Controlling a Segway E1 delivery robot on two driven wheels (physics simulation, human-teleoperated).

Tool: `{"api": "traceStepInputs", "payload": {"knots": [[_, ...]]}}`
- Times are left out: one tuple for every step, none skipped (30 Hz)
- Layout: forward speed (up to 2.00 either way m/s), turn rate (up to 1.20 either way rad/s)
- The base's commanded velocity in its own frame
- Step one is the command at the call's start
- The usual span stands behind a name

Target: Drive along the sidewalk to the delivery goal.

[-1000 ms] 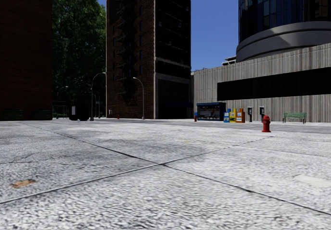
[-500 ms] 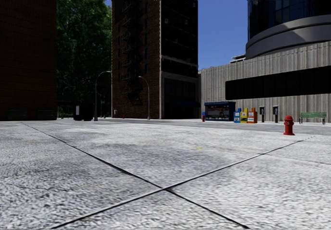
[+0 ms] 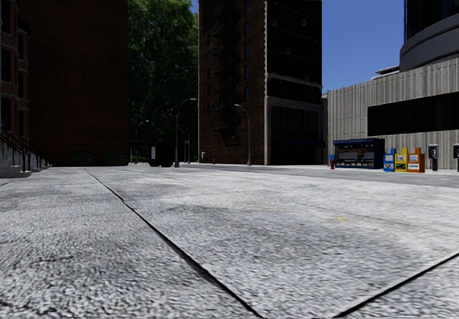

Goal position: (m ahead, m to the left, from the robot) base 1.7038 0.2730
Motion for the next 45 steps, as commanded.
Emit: {"api": "traceStepInputs", "payload": {"knots": [[1.45,0.46],[1.39,0.46],[1.35,0.47],[1.35,0.47],[1.33,0.47],[1.31,0.48],[1.28,0.51],[1.28,0.51],[1.25,0.52],[1.2,0.54],[1.2,0.54],[1.18,0.54],[1.16,0.55],[1.15,0.55],[1.15,0.55],[1.14,0.56],[1.14,0.57],[1.14,0.57],[1.14,0.57],[1.14,0.57],[1.14,0.58],[1.14,0.58],[1.14,0.58],[1.14,0.58],[1.14,0.58],[1.14,0.58],[1.14,0.58],[1.14,0.58],[1.13,0.54],[1.13,0.54],[1.13,0.48],[1.13,0.47],[1.12,0.46],[1.12,0.46],[1.11,0.43],[1.08,0.3],[1.08,0.3],[1.04,0.0],[1.0,0.0],[0.66,0.0],[0.66,0.0],[0.0,0.0],[0.0,0.0],[0.0,0.0],[0.0,0.0]]}}
